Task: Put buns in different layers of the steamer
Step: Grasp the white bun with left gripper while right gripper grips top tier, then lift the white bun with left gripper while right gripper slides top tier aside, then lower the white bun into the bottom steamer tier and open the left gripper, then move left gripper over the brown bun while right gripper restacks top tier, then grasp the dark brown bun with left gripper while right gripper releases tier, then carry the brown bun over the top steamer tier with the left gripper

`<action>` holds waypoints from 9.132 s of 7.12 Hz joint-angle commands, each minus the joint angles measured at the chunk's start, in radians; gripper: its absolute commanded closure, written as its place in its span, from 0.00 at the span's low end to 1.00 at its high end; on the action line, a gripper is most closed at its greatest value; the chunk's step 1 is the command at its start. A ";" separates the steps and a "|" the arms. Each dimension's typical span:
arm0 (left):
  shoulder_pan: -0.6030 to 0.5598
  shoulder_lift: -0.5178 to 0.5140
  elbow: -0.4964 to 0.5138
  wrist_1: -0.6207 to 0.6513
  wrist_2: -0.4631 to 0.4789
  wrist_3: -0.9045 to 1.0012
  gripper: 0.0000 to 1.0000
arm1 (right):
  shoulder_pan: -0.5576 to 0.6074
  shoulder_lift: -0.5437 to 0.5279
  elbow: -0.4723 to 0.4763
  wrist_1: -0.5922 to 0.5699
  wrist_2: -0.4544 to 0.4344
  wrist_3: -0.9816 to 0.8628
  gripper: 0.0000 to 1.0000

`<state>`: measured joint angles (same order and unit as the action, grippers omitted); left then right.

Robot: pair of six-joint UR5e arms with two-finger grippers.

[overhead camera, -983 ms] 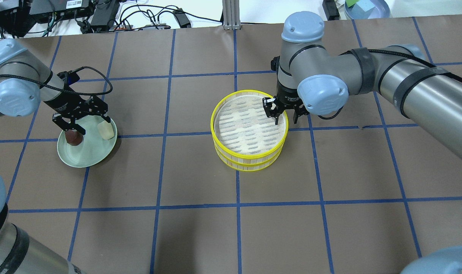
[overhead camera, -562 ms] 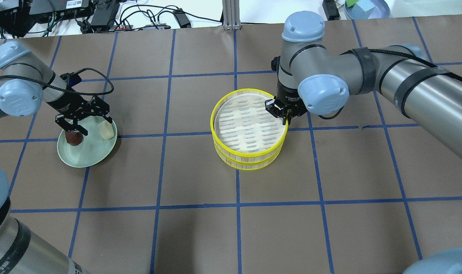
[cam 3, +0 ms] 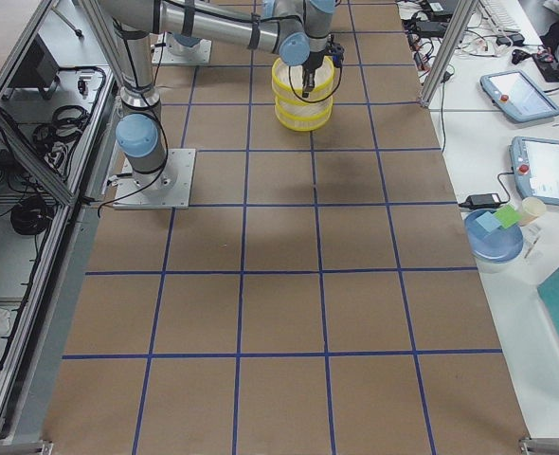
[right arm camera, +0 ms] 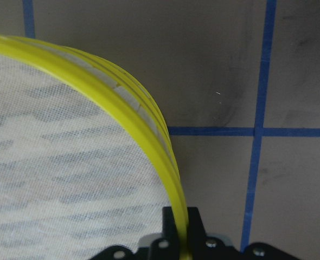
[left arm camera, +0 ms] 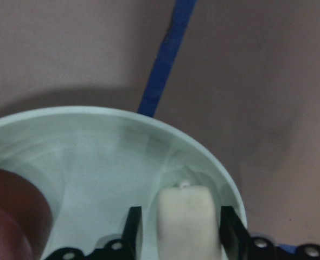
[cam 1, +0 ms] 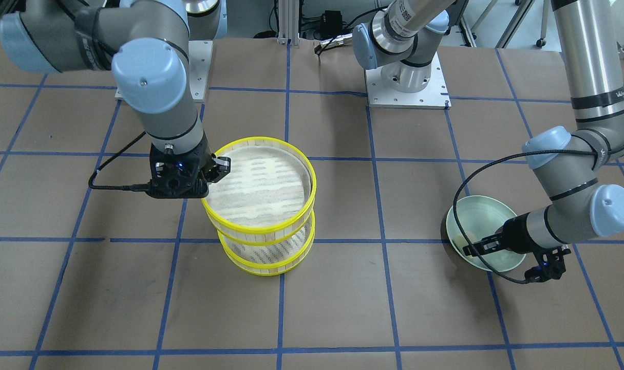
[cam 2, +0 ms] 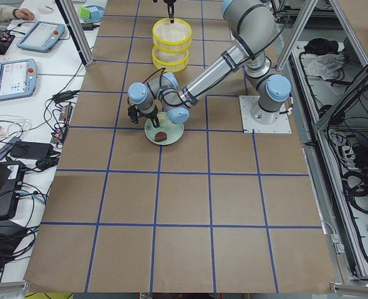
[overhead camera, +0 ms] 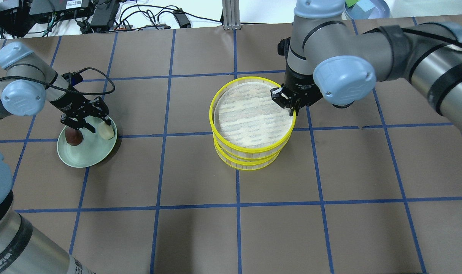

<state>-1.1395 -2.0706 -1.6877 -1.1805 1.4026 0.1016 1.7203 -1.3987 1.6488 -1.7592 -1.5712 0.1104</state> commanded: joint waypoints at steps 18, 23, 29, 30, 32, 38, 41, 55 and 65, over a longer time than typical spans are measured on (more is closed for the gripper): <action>-0.624 0.074 0.002 0.160 -0.369 -0.713 1.00 | -0.266 -0.240 -0.095 0.360 -0.026 -0.186 0.99; -0.628 0.080 0.013 0.156 -0.370 -0.778 0.00 | -0.266 -0.241 -0.095 0.362 -0.026 -0.186 1.00; -0.314 0.164 0.099 -0.079 -0.061 -0.316 0.00 | -0.207 -0.087 -0.173 0.359 -0.006 -0.137 1.00; -0.252 0.171 0.099 -0.093 0.049 -0.183 0.00 | -0.130 -0.036 -0.185 0.330 -0.004 -0.053 1.00; -0.154 0.175 0.080 -0.100 0.233 -0.055 0.00 | -0.010 0.053 -0.170 0.245 -0.004 0.050 1.00; -0.008 0.087 0.002 -0.080 0.280 0.055 0.00 | 0.024 0.167 -0.029 -0.035 -0.006 0.110 1.00; 0.017 0.014 0.003 -0.003 0.280 0.059 0.00 | 0.031 0.167 -0.004 -0.065 -0.006 0.110 1.00; -0.239 0.134 0.085 0.030 0.042 -0.352 1.00 | 0.035 0.080 -0.023 -0.059 -0.009 0.097 0.00; -0.669 0.144 0.045 0.208 -0.274 -0.978 0.80 | -0.073 -0.197 -0.178 0.234 0.034 0.015 0.00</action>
<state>-1.7760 -1.9226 -1.6281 -0.9893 1.1486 -0.8532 1.6745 -1.5877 1.4713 -1.5299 -1.5375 0.1293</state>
